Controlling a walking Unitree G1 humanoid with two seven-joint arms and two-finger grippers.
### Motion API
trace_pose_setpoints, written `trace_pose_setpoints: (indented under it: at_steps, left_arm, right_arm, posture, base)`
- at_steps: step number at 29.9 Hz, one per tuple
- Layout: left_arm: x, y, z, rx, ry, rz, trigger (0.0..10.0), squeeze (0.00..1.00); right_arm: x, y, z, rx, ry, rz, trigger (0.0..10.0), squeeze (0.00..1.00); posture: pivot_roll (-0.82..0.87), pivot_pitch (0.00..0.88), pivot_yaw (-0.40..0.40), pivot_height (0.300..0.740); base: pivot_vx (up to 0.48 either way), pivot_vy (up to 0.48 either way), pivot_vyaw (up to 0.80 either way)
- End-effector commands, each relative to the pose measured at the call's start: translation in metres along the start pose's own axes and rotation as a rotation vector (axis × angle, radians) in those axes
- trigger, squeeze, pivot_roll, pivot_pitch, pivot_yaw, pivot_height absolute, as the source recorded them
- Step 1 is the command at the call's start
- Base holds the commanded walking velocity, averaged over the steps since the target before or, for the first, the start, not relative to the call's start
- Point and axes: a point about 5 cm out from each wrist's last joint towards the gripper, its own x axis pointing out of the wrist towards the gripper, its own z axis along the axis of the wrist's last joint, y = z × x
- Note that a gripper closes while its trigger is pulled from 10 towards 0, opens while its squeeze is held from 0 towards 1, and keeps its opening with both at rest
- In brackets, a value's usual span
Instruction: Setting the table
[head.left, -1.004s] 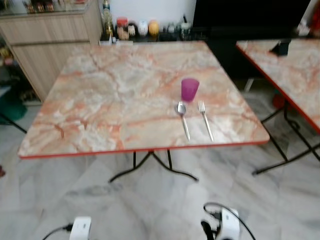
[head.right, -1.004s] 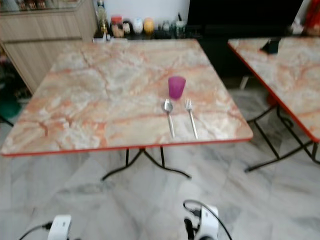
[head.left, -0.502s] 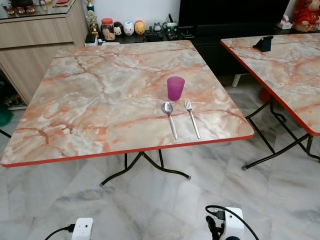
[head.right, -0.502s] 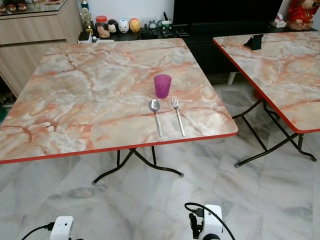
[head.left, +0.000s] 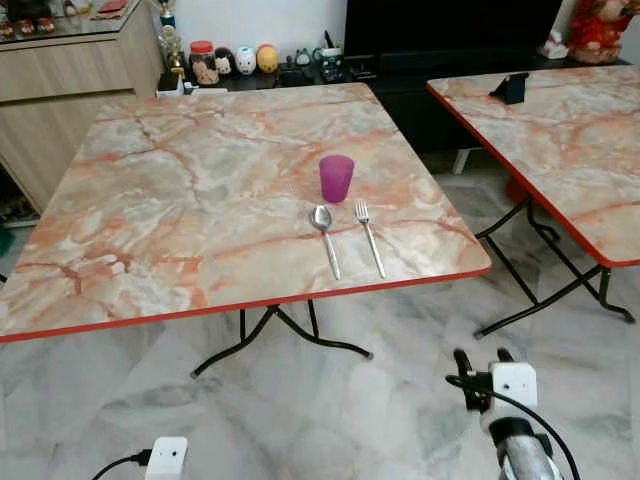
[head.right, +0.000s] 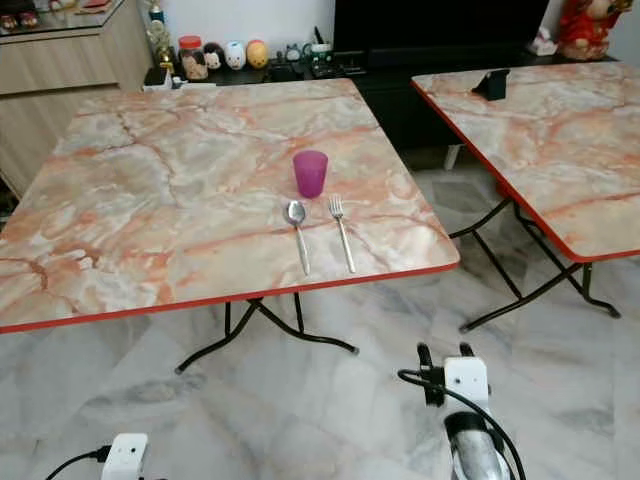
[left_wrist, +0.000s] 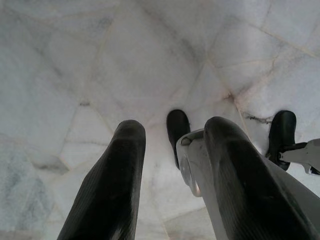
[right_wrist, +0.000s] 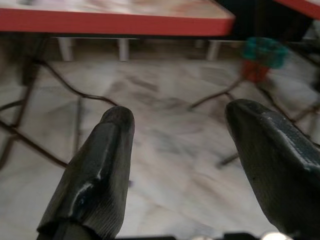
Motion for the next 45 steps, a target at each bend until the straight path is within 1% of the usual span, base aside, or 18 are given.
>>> trace_pose_setpoints:
  at_steps: [1,2,3,4,6,7,8,12,15,16,18,20,21,23,24,27,31,45]
  left_arm:
    - [-0.001,0.002,-0.002,0.015,0.008,0.009,10.0,0.00]
    - [-0.001,0.002,-0.002,0.015,0.008,0.009,10.0,0.00]
    - [-0.001,0.002,-0.002,0.012,0.007,0.010,10.0,0.00]
    - [-0.001,0.002,-0.002,0.012,0.007,0.010,10.0,0.00]
    - [-0.001,0.003,-0.002,0.009,0.006,0.011,10.0,0.00]
    - [-0.001,0.003,-0.002,0.009,0.006,0.011,10.0,0.00]
    - [-0.001,0.003,-0.002,0.008,0.006,0.012,10.0,0.00]
    - [-0.001,0.004,-0.001,0.012,0.000,0.017,10.0,0.00]
    - [-0.001,0.005,0.000,0.016,-0.007,0.022,10.0,0.00]
    - [-0.001,0.005,0.000,0.016,-0.007,0.022,10.0,0.00]
    - [-0.001,0.005,0.001,0.013,-0.013,0.023,10.0,0.00]
    - [-0.001,0.005,0.001,0.008,-0.017,0.026,10.0,0.00]
    - [-0.001,0.005,0.001,0.007,-0.018,0.027,10.0,0.00]
    - [-0.001,0.005,0.001,0.001,-0.020,0.030,10.0,0.00]
    - [-0.001,0.004,0.001,-0.004,-0.021,0.032,10.0,0.00]
    - [-0.001,0.004,0.001,-0.023,-0.022,0.037,10.0,0.00]
    - [-0.001,0.003,0.001,-0.024,-0.024,0.036,10.0,0.00]
    - [0.000,0.003,0.001,-0.030,-0.027,0.037,10.0,0.00]
  right_arm:
    - [0.005,-0.007,0.008,0.009,-0.028,-0.013,10.0,0.00]
    - [0.006,-0.008,0.010,0.008,-0.038,-0.014,10.0,0.00]
    - [0.008,-0.012,0.020,-0.010,-0.079,-0.019,10.0,0.00]
    - [0.008,-0.012,0.020,-0.010,-0.079,-0.019,10.0,0.00]
    - [0.011,-0.019,0.034,-0.049,-0.145,-0.025,10.0,0.00]
    - [0.011,-0.019,0.034,-0.049,-0.145,-0.025,10.0,0.00]
    - [0.013,-0.025,0.047,-0.081,-0.201,-0.033,10.0,0.00]
    - [0.022,-0.035,0.079,-0.074,-0.317,-0.064,10.0,0.00]
    - [0.030,-0.029,0.096,-0.019,-0.362,-0.049,10.0,0.00]
    - [0.030,-0.029,0.096,-0.019,-0.362,-0.049,10.0,0.00]
    - [0.040,-0.014,0.107,0.063,-0.376,-0.027,10.0,0.00]
    - [0.044,-0.009,0.110,0.140,-0.374,-0.035,10.0,0.00]
    - [0.045,-0.007,0.111,0.157,-0.373,-0.035,10.0,0.00]
    - [0.049,0.002,0.112,0.166,-0.355,-0.012,10.0,0.00]
    - [0.053,0.014,0.115,0.168,-0.341,0.029,10.0,0.00]
    - [0.054,0.025,0.121,0.188,-0.341,0.068,10.0,0.00]
    - [0.056,0.025,0.121,0.203,-0.328,0.065,10.0,0.00]
    - [0.057,0.019,0.122,0.189,-0.302,0.056,10.0,0.00]
  posture:
    - [-0.03,0.000,-0.009,0.740]
    - [-0.03,0.000,-0.009,0.740]
    - [-0.03,0.000,-0.009,0.740]
    - [-0.03,0.000,-0.009,0.740]
    - [-0.03,0.000,-0.006,0.740]
    - [-0.03,0.000,-0.006,0.740]
    - [-0.04,0.000,-0.002,0.740]
    - [-0.05,0.000,0.004,0.740]
    - [-0.05,0.000,0.006,0.740]
    - [-0.05,0.000,0.006,0.740]
    - [-0.05,0.000,0.005,0.740]
    - [-0.04,0.000,0.005,0.740]
    - [-0.04,0.000,0.005,0.740]
    - [-0.04,0.000,0.003,0.740]
    - [-0.04,0.000,0.002,0.740]
    - [-0.04,0.000,-0.001,0.740]
    - [-0.04,0.000,-0.005,0.740]
    - [-0.04,0.000,-0.004,0.740]
  base:
    - [0.000,0.000,0.00]
    - [0.000,0.000,0.00]
    - [0.000,0.000,0.00]
    - [0.000,0.000,0.00]
    - [0.000,0.000,0.00]
    - [0.000,0.000,0.00]
    - [0.000,0.000,0.00]
    - [0.000,0.000,0.00]
    - [0.000,0.000,0.00]
    - [0.000,0.000,0.00]
    - [0.000,0.000,0.00]
    - [0.000,0.000,0.00]
    - [0.000,0.000,0.00]
    - [0.000,0.000,0.00]
    - [0.000,0.000,0.00]
    - [0.000,0.000,0.00]
    - [0.000,0.000,0.00]
    - [0.037,0.000,0.00]
